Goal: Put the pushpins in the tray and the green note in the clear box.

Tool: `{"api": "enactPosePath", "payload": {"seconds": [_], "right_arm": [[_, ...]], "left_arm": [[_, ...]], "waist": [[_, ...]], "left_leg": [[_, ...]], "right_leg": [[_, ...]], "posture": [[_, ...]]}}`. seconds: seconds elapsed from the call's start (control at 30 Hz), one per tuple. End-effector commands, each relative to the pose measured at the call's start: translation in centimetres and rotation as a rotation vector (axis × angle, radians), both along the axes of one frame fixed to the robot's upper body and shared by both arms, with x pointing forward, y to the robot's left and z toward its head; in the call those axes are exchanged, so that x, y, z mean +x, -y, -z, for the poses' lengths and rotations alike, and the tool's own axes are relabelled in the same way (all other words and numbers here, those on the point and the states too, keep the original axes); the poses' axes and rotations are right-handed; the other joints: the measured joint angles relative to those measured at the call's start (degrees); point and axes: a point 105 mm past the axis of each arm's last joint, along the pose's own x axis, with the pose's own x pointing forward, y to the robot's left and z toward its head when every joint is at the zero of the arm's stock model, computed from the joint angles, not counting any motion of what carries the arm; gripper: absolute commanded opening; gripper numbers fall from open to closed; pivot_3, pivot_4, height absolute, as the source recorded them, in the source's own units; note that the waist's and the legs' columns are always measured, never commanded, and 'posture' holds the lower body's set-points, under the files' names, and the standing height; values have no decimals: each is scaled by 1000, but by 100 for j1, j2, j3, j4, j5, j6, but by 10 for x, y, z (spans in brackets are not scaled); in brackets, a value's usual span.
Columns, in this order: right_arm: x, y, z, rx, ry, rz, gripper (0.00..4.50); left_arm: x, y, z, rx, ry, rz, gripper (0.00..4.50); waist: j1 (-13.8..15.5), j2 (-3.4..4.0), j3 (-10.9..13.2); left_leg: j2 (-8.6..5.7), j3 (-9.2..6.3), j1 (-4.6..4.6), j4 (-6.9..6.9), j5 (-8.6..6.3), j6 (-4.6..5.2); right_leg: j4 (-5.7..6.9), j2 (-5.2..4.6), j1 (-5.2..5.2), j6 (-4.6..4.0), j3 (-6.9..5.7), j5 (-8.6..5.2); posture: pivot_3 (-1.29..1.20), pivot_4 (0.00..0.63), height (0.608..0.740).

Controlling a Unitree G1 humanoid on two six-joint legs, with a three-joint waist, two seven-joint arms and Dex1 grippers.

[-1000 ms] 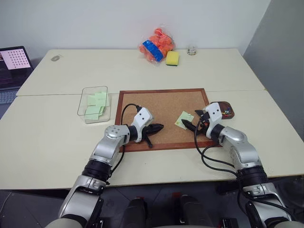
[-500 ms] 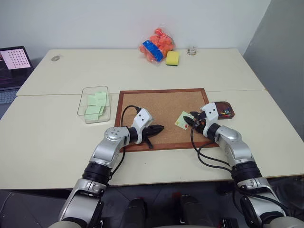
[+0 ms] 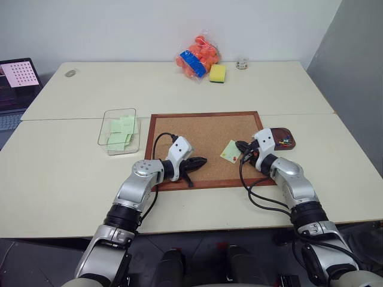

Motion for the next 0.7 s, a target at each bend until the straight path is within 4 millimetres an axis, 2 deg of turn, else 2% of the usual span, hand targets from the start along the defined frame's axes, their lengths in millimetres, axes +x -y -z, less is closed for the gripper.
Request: {"api": "enactPosePath", "payload": {"seconds": [0.03, 0.2, 0.47, 0.7], "right_arm": [[-4, 0, -37, 79, 150, -13, 54], [-16, -4, -52, 124, 191, -52, 54], [-21, -7, -58, 133, 189, -62, 54], [-20, 4, -64, 219, 163, 8, 54]], "left_arm": [[-9, 5, 18, 20, -63, 14, 0], [-9, 5, 18, 15, -68, 9, 0], [-8, 7, 17, 7, -73, 13, 0], [-7, 7, 15, 6, -60, 6, 0]], "waist": [[9, 0, 0], [9, 2, 0], [13, 2, 0], [21, 2, 0]], "left_leg": [[-1, 0, 0, 0, 0, 0], [-1, -2, -2, 0, 0, 0], [-3, -4, -1, 2, 0, 0], [-3, -4, -2, 2, 0, 0]], "right_leg": [[0, -1, 0, 0, 0, 0], [0, -4, -1, -1, -2, 1], [1, -4, 2, 3, -4, -2], [1, -5, 2, 2, -4, -1]], "posture": [[0, 150, 740], [0, 150, 740], [0, 150, 740], [0, 150, 740]]}}
